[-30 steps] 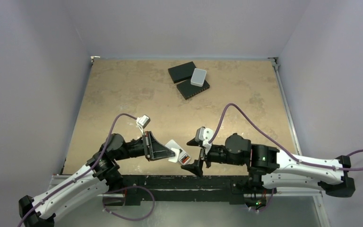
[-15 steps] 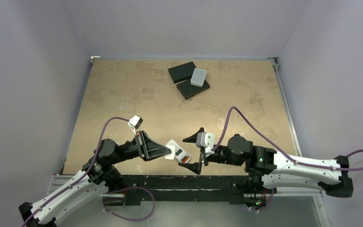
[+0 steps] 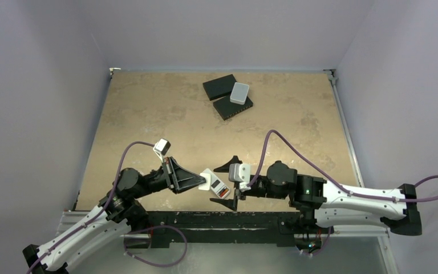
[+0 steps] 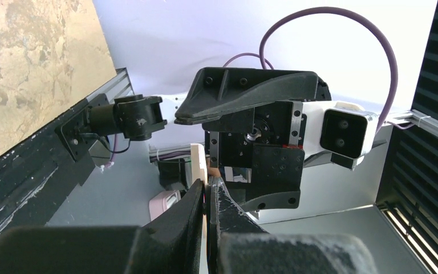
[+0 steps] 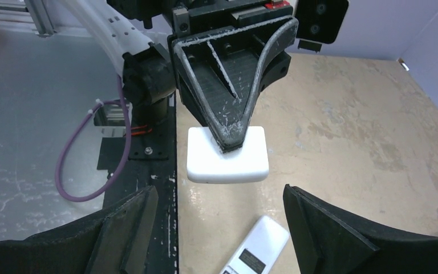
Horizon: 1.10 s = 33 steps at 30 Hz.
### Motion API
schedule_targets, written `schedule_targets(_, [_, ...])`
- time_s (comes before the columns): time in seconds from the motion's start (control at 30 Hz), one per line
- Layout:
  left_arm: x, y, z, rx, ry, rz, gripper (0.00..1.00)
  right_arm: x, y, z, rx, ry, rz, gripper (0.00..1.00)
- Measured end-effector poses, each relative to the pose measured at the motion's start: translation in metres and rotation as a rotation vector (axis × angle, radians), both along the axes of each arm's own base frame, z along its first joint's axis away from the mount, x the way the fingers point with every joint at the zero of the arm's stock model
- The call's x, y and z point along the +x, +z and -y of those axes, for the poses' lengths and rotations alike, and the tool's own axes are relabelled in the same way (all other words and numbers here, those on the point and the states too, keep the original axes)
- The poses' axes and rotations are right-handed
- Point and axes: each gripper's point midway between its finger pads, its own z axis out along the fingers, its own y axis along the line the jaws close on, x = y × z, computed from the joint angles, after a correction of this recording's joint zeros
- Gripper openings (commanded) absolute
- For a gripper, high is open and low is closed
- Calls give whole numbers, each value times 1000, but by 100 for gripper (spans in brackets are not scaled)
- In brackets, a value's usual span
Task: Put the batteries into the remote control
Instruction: Adjust the battery cover.
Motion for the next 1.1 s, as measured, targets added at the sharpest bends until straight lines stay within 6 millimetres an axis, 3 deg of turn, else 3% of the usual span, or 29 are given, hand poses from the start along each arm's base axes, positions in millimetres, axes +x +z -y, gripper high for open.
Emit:
schedule_targets(0.43, [2,-7,2,23,-1,-25,0,2,26,-9,26,11,49,87])
schedule_targets(0.83, [2,-12,2,39,-2,-38,0,-3,2,-10,-70,39,25,86])
schedule_targets(1.1, [1,-12,2,42,-5,-31,0,-2,-2,-9,-87,32,22,83])
